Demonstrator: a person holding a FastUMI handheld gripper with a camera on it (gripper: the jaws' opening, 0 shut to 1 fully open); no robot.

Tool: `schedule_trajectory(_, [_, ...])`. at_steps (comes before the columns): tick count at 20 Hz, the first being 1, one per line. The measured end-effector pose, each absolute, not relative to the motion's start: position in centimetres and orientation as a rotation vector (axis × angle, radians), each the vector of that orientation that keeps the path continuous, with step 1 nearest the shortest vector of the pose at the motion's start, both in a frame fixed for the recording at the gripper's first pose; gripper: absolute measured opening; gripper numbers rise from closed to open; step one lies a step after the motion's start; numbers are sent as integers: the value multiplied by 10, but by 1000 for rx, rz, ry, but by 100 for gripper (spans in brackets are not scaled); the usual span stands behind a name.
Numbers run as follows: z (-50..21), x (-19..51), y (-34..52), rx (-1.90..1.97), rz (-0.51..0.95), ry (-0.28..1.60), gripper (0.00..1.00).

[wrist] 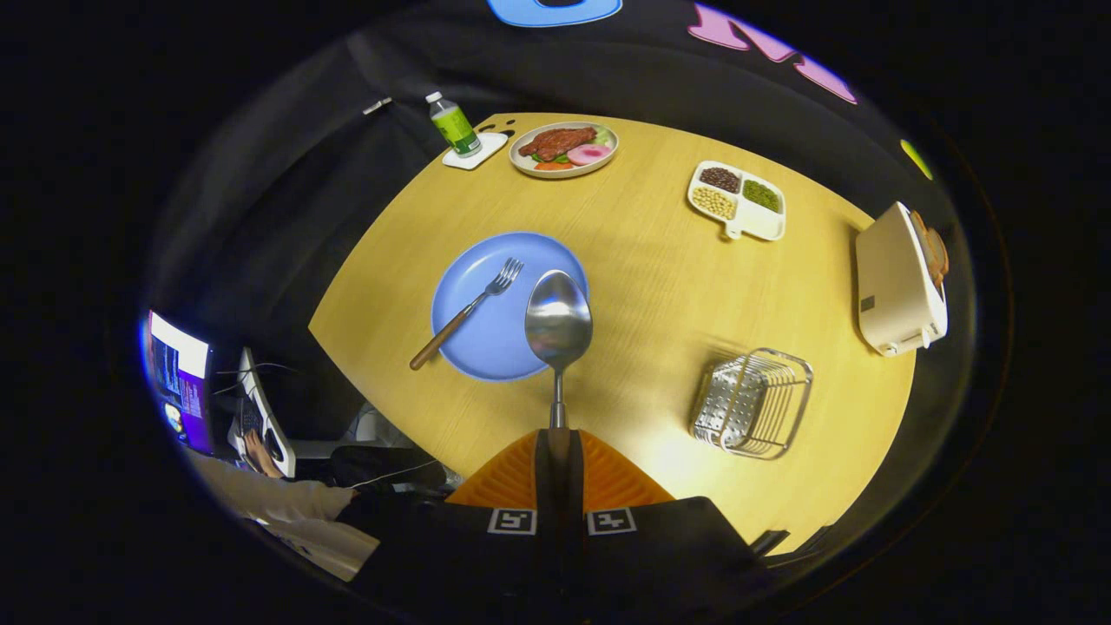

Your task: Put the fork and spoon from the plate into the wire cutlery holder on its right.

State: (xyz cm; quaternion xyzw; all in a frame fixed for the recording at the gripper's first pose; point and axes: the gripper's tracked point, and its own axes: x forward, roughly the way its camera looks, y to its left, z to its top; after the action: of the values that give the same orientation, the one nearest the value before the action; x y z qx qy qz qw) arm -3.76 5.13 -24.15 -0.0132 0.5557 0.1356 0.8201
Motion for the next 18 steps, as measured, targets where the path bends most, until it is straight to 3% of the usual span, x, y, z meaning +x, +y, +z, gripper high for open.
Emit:
schedule_trajectory(9, [-226, -65, -78, -96, 210, 1392, 7])
schedule_trajectory(18, [-269, -58, -111, -163, 238, 1622, 7])
